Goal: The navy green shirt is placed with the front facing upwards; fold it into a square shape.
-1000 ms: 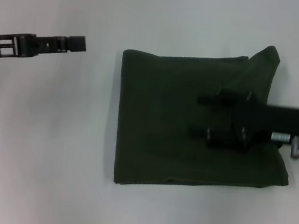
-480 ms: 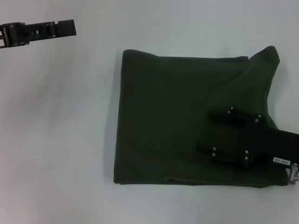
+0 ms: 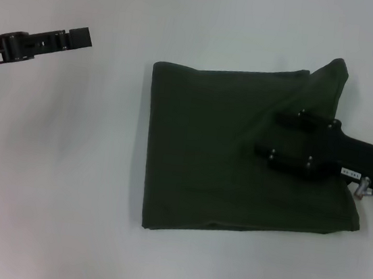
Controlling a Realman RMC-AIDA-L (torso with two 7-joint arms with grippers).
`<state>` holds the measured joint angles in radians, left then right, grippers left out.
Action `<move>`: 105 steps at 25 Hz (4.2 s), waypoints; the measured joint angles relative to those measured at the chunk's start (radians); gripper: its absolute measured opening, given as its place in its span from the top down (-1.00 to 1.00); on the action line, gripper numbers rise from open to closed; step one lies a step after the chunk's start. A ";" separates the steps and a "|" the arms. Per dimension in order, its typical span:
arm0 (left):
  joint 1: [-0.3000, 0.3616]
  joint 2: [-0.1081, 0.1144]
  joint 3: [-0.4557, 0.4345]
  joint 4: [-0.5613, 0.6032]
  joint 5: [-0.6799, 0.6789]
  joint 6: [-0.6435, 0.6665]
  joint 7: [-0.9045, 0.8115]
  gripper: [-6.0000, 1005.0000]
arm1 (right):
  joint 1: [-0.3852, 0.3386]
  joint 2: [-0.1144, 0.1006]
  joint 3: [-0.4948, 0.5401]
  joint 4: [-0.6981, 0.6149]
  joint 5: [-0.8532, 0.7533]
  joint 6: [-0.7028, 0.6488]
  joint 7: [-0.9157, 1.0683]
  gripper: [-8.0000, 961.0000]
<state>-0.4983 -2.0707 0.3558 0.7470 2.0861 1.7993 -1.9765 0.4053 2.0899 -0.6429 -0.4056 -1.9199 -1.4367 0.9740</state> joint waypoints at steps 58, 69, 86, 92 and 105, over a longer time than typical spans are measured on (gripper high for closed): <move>-0.233 0.009 0.381 -0.175 0.310 -0.200 -0.702 -0.67 | 0.207 -0.131 -0.042 -0.583 -0.264 -0.292 1.406 -0.75; -0.270 -0.016 0.425 -0.245 0.312 -0.282 -0.702 -0.67 | 0.197 -0.131 -0.038 -0.581 -0.265 -0.302 1.400 -0.74; -0.315 -0.066 0.528 -0.240 0.318 -0.327 -0.678 -0.52 | 0.197 -0.132 -0.033 -0.562 -0.263 -0.304 1.390 -0.75; -0.324 -0.068 0.546 -0.243 0.315 -0.331 -0.682 -0.25 | 0.196 -0.132 -0.031 -0.558 -0.261 -0.306 1.388 -0.75; -0.326 -0.072 0.544 -0.238 0.314 -0.311 -0.677 0.63 | 0.198 -0.133 -0.030 -0.558 -0.258 -0.307 1.395 -0.75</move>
<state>-0.8240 -2.1431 0.8995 0.5087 2.3999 1.4883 -2.6531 0.6029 1.9573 -0.6734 -0.9632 -2.1781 -1.7439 2.3686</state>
